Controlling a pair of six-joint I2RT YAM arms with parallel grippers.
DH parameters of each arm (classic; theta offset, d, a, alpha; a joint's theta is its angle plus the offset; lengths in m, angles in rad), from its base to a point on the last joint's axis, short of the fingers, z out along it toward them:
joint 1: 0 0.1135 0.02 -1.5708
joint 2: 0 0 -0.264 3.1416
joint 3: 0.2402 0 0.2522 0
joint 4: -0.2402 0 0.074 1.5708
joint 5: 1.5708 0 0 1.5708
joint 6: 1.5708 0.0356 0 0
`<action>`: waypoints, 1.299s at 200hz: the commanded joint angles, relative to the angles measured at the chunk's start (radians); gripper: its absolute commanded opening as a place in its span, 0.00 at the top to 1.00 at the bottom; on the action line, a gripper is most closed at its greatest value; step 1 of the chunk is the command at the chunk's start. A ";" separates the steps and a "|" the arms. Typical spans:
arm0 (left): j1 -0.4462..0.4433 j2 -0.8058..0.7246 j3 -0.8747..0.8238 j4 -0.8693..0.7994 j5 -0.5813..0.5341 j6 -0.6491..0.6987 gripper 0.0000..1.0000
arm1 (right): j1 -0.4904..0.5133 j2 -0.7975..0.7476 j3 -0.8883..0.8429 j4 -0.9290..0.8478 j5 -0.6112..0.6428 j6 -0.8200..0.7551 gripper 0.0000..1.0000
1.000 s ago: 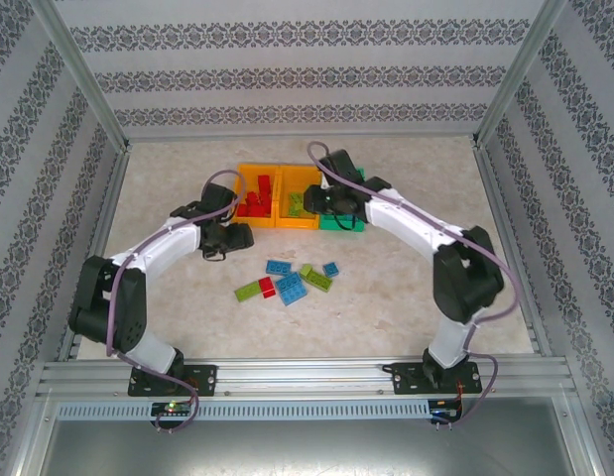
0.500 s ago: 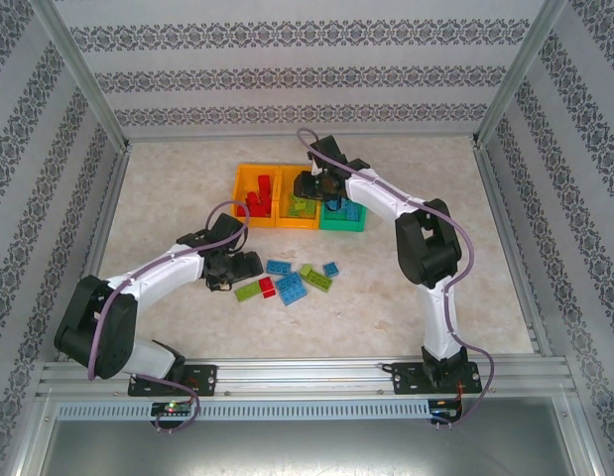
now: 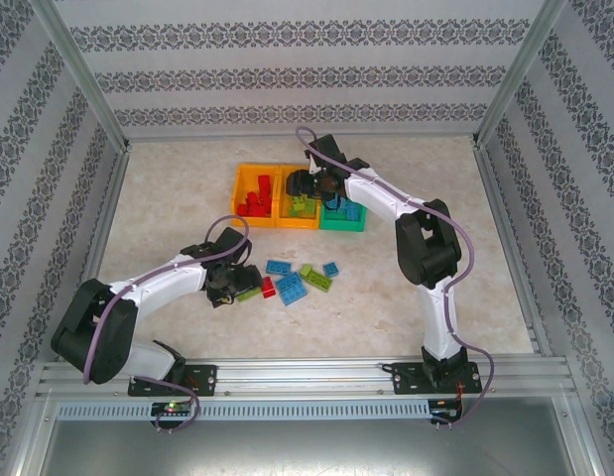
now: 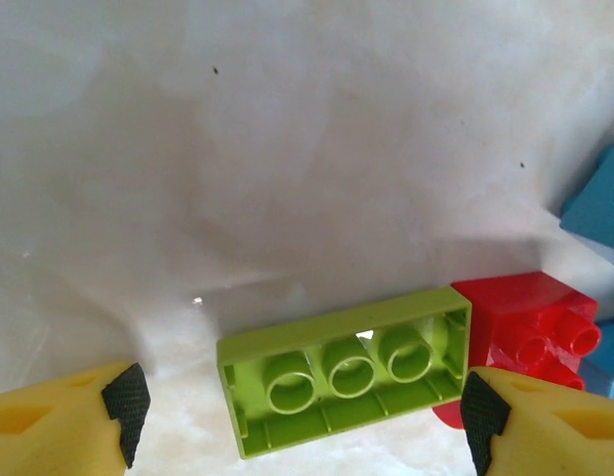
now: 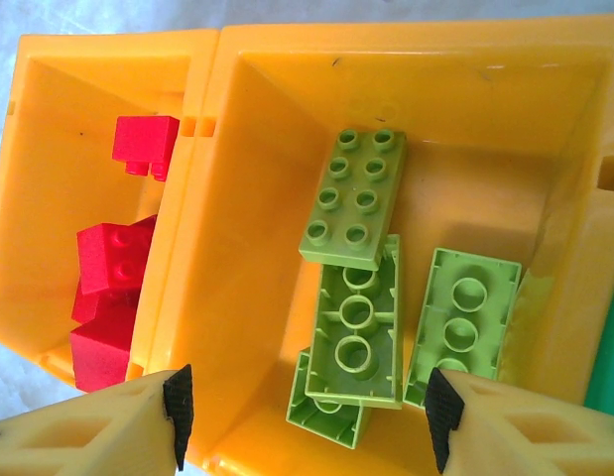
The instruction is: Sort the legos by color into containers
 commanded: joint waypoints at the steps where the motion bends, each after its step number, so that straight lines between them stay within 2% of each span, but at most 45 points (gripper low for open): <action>1: -0.023 0.026 0.013 0.002 -0.002 -0.035 0.18 | -0.009 -0.023 -0.010 -0.017 -0.010 -0.006 0.34; 131: -0.025 0.094 0.012 -0.067 -0.088 0.016 0.23 | -0.047 -0.077 -0.089 0.006 0.010 0.005 0.32; 210: -0.018 0.053 -0.004 -0.123 -0.163 0.027 0.23 | -0.047 -0.091 -0.094 0.008 0.013 0.003 0.31; 260: -0.010 -0.034 -0.023 -0.167 -0.199 0.018 0.23 | -0.045 -0.097 -0.107 0.011 0.015 0.007 0.31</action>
